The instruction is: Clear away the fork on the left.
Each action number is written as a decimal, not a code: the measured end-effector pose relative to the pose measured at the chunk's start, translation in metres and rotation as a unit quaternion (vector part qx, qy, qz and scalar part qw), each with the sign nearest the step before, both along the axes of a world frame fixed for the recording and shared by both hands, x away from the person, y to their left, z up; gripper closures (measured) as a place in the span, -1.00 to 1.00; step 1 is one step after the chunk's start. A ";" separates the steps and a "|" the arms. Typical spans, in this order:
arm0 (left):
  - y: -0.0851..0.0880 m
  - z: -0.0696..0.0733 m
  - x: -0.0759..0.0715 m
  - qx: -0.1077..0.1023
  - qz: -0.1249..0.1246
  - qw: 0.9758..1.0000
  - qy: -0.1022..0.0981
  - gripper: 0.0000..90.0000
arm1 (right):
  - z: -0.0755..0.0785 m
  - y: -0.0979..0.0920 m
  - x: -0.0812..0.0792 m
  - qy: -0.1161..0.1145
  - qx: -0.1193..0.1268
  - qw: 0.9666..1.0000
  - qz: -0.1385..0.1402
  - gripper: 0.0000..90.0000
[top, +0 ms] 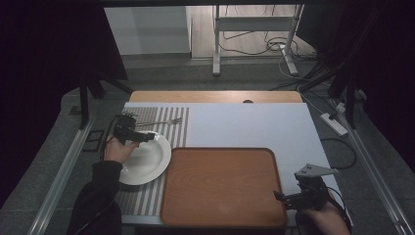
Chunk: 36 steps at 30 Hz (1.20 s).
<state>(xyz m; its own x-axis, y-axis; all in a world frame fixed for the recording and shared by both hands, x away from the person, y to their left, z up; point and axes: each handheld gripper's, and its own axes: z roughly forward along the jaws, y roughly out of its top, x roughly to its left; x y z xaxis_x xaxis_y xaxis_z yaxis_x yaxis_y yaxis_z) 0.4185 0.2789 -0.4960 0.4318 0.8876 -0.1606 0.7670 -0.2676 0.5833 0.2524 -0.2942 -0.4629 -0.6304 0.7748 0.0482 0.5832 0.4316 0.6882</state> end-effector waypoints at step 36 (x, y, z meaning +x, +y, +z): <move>0.017 -0.009 0.069 0.044 0.016 0.998 0.044 0.97 | 0.000 0.001 -0.001 0.000 -0.001 1.000 0.009 -0.98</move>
